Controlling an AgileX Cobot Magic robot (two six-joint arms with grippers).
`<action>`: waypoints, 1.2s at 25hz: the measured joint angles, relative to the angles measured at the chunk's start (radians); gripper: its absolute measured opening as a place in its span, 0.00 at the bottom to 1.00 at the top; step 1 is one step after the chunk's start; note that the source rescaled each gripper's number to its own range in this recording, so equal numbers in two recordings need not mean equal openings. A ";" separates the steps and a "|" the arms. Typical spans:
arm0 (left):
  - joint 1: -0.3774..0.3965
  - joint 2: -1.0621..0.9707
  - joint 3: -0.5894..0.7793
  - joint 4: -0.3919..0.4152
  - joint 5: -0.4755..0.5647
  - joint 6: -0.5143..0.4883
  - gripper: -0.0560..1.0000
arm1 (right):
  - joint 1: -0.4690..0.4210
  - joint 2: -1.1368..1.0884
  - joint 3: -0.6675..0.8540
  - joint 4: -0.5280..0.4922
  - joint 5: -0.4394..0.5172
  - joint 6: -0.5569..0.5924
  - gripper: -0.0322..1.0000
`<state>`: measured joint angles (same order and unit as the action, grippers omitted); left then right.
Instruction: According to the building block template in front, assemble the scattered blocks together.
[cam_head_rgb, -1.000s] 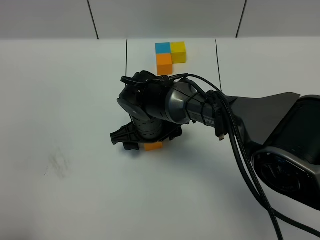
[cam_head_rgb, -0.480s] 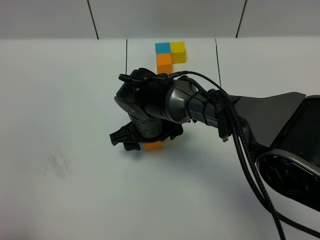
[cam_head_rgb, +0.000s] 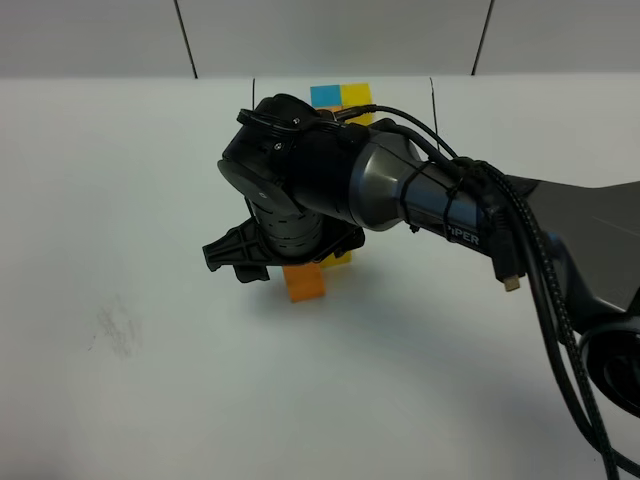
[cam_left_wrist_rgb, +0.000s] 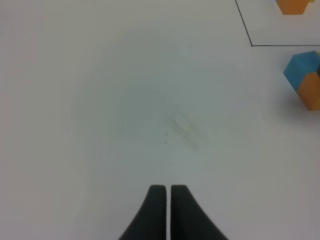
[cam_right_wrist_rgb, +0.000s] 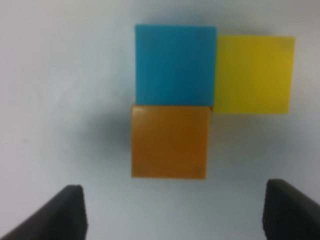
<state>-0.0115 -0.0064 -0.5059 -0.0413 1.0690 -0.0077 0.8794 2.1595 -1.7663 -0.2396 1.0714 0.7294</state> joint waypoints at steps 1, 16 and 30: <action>0.000 0.000 0.000 0.000 0.000 0.000 0.06 | 0.005 -0.009 0.000 -0.001 0.006 0.000 0.83; 0.000 0.000 0.000 0.000 0.000 0.000 0.06 | 0.021 -0.028 0.000 -0.015 0.101 -0.074 0.04; 0.000 0.000 0.000 0.000 0.000 0.000 0.06 | 0.021 -0.028 0.000 -0.053 0.067 -0.209 0.03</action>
<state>-0.0115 -0.0064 -0.5059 -0.0413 1.0690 -0.0077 0.9001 2.1311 -1.7663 -0.2921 1.1387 0.5202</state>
